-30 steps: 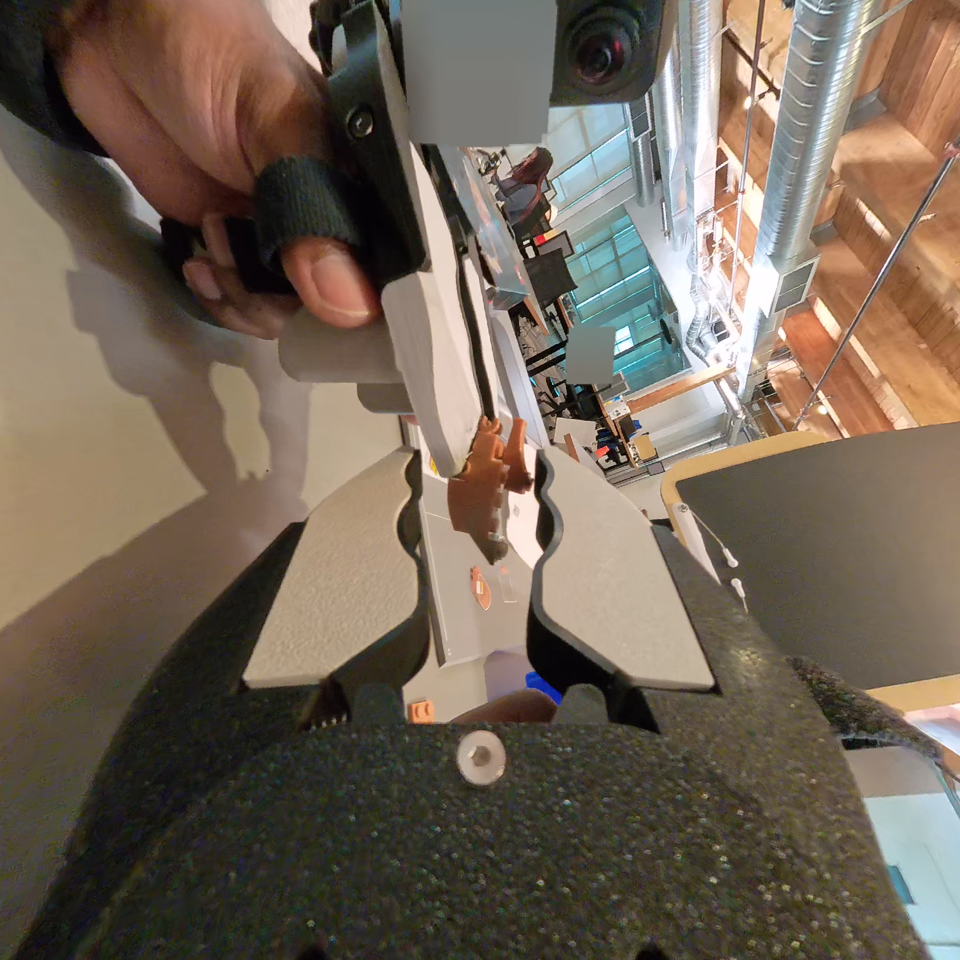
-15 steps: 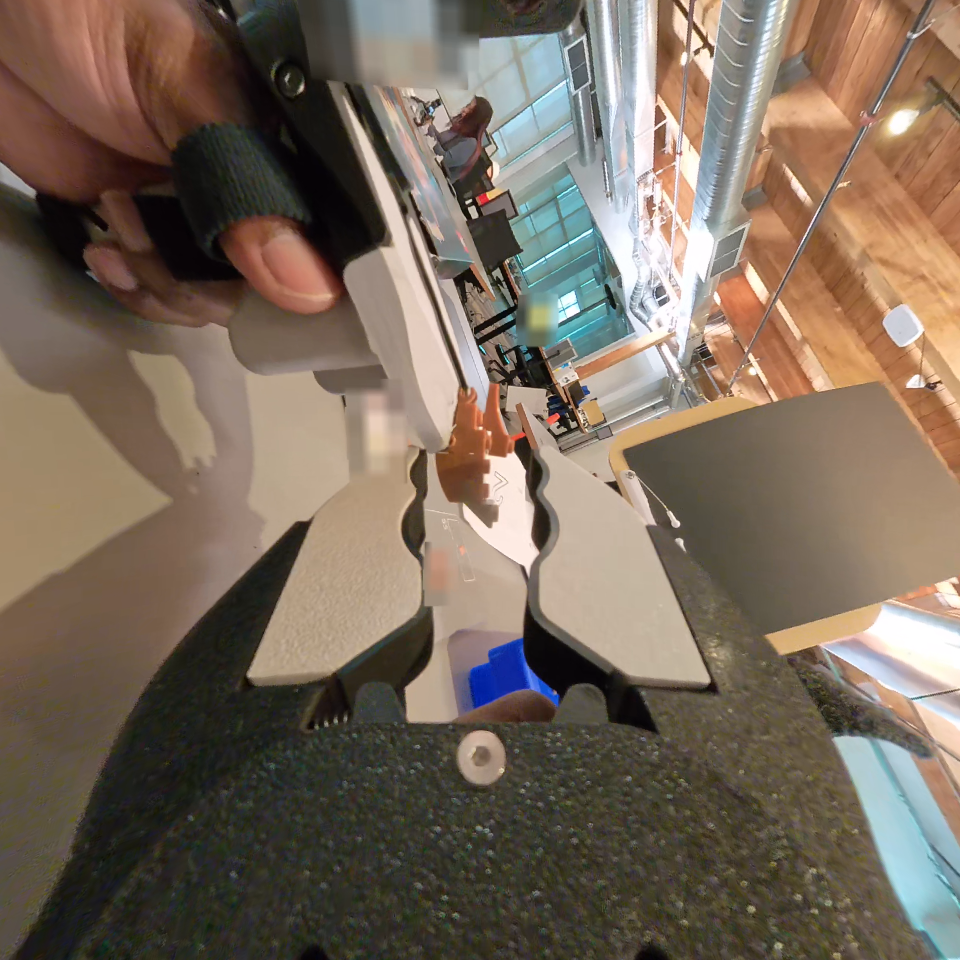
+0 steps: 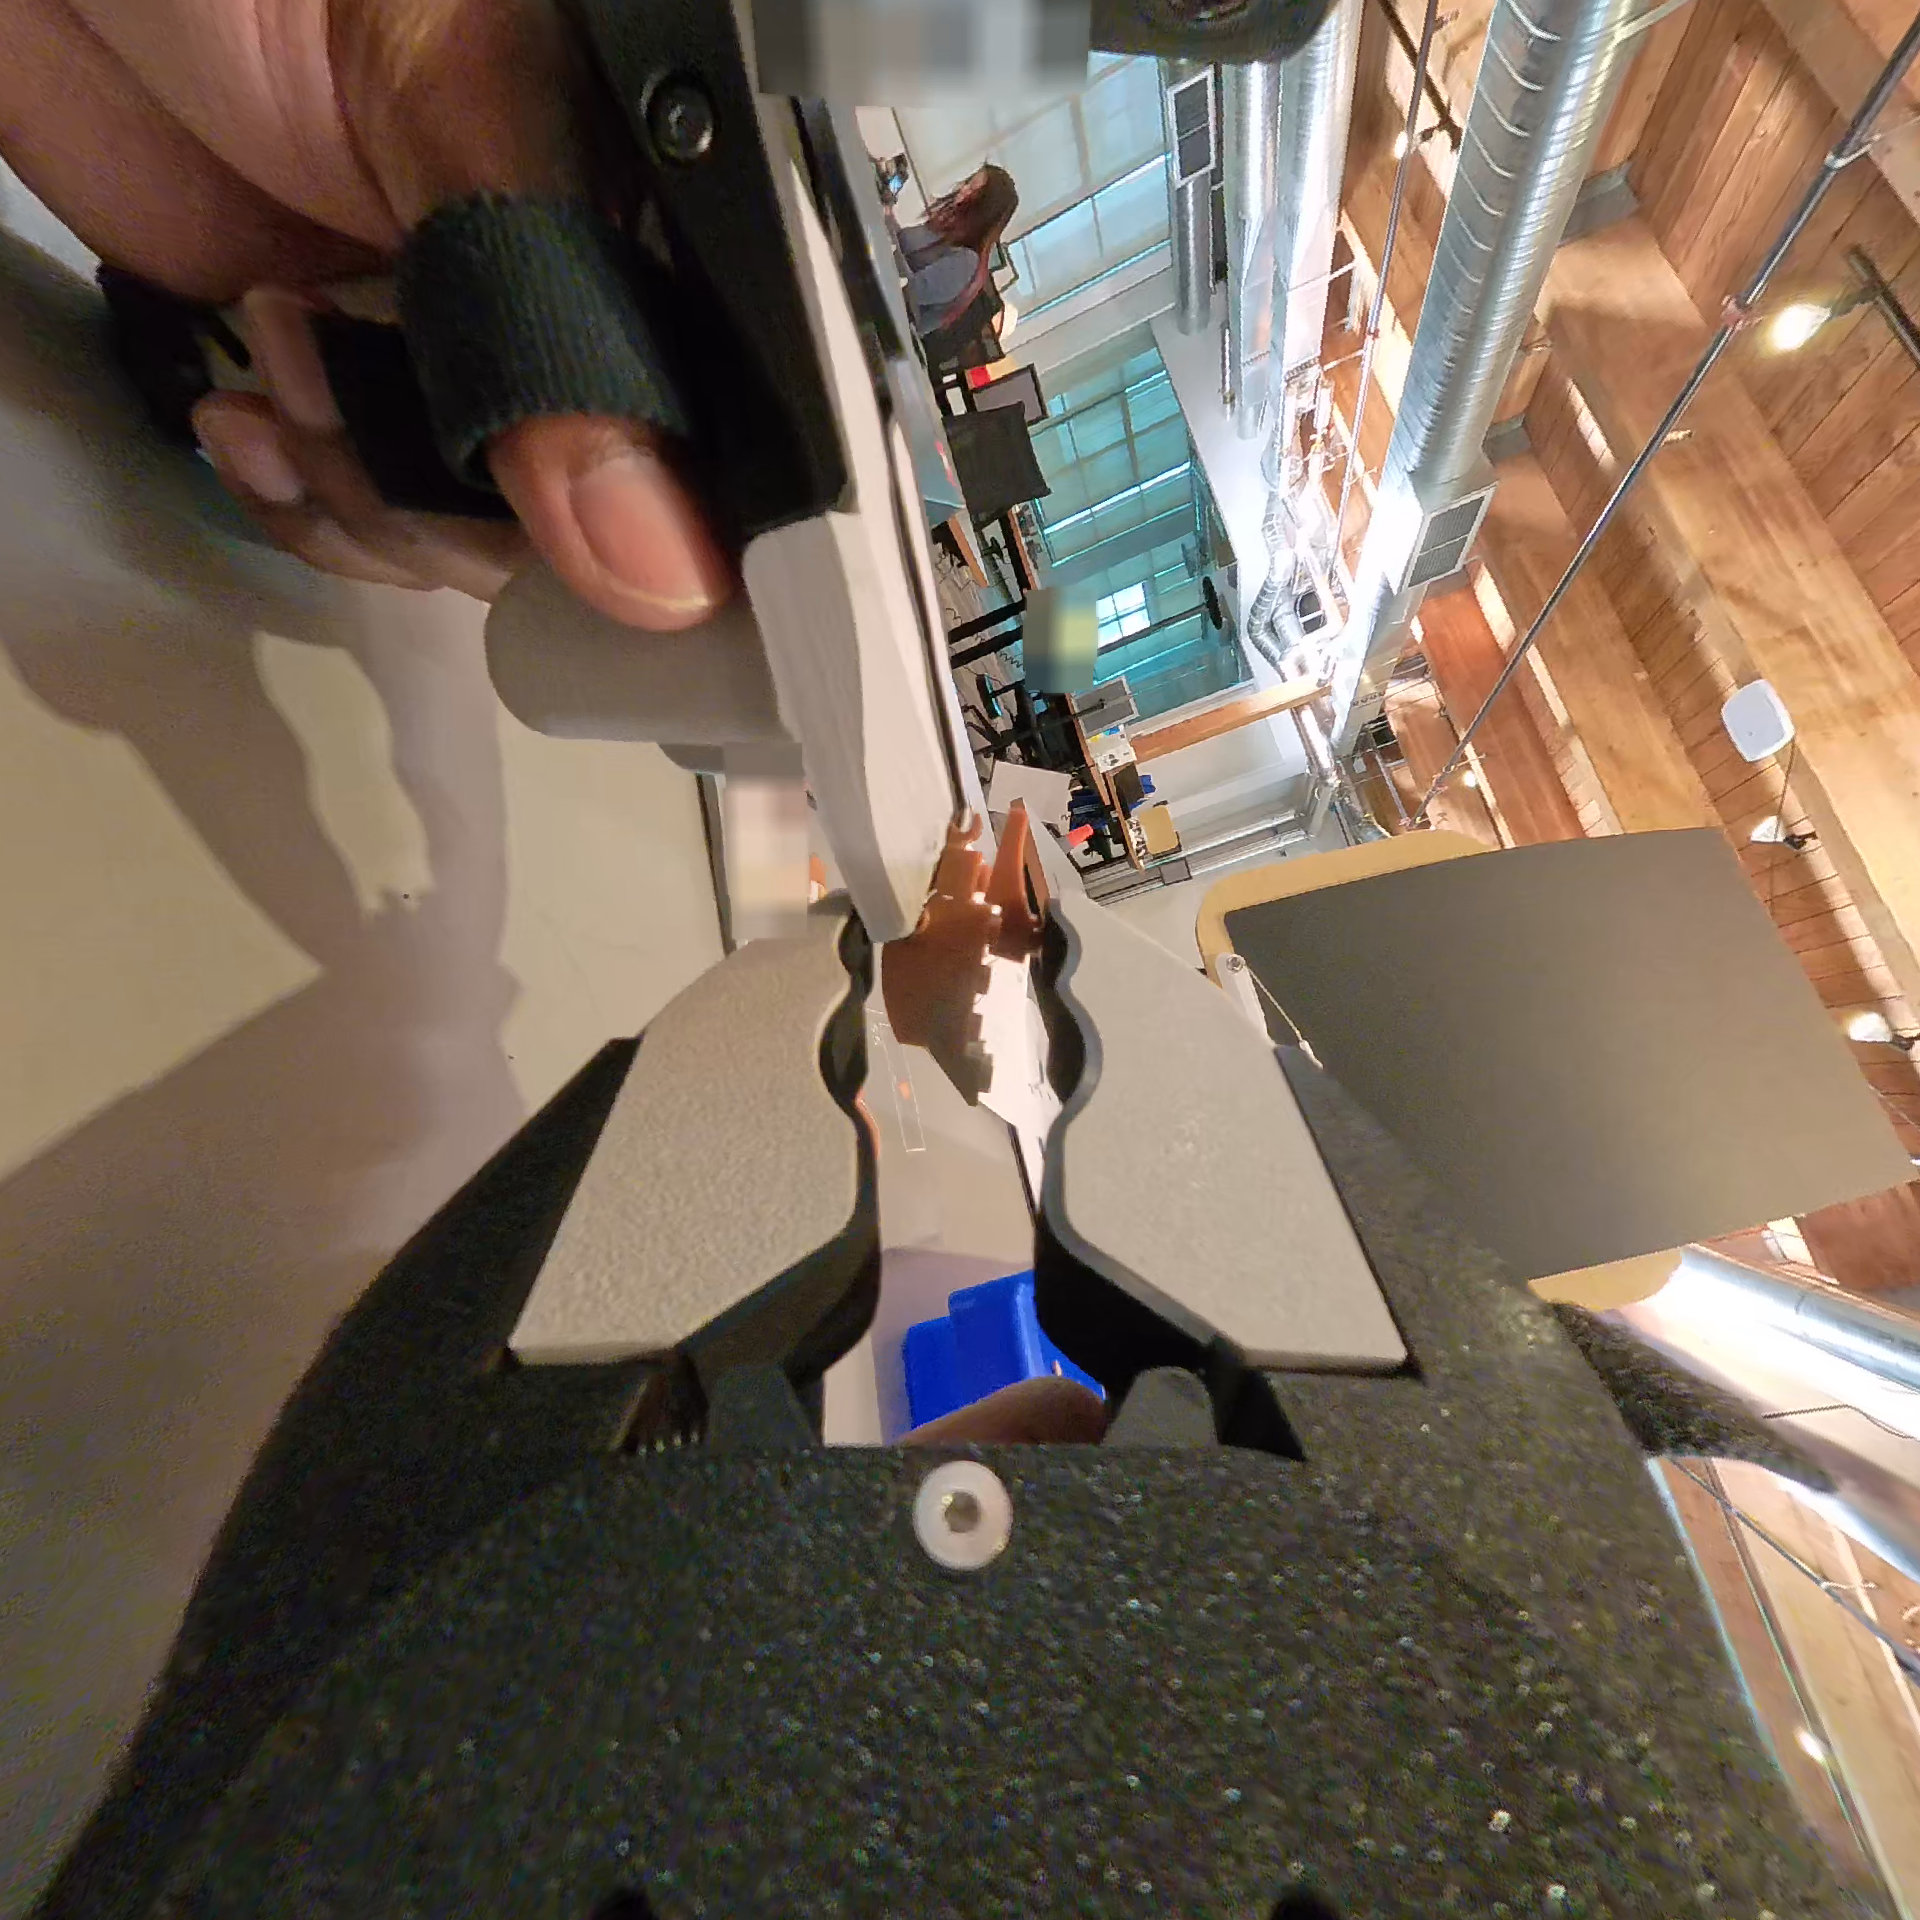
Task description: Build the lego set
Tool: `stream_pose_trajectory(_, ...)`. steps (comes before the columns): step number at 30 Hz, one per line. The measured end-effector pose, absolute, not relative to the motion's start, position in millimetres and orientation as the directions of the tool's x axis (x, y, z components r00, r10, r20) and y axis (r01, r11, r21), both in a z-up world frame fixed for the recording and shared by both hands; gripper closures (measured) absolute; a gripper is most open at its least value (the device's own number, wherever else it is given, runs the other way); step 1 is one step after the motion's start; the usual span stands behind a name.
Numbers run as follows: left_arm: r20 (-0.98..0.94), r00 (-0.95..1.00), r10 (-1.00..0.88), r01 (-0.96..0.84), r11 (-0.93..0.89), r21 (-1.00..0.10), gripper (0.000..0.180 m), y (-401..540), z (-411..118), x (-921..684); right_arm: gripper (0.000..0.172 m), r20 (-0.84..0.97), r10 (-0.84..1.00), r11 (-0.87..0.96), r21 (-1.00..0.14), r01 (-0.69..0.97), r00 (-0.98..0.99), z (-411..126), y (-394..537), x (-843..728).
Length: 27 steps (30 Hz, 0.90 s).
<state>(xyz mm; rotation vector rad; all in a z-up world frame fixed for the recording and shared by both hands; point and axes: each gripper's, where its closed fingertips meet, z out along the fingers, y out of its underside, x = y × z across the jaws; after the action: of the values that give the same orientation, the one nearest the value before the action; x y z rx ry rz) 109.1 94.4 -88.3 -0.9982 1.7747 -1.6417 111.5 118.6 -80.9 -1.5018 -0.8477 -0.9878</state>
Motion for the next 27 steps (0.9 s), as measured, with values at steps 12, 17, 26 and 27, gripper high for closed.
stream_pose_trajectory(12,0.102,-0.593,-0.799,-0.193,0.018,-0.981,0.163,93,-93,110,0.144,0.923,0.044,-0.156,-0.371,0.916,0.381,-87,118,113)
stream_pose_trajectory(17,0.095,-0.592,-0.800,-0.203,0.034,-0.979,0.163,93,-95,109,0.144,0.924,0.064,-0.156,-0.363,0.919,0.376,-90,118,113)
stream_pose_trajectory(26,0.093,-0.591,-0.801,-0.220,0.050,-0.974,0.163,93,-98,109,0.144,0.949,0.086,-0.164,-0.288,0.944,0.304,-92,117,113)
stream_pose_trajectory(27,0.093,-0.591,-0.801,-0.223,0.052,-0.973,0.163,93,-99,109,0.144,0.952,0.088,-0.166,-0.275,0.947,0.292,-93,117,114)
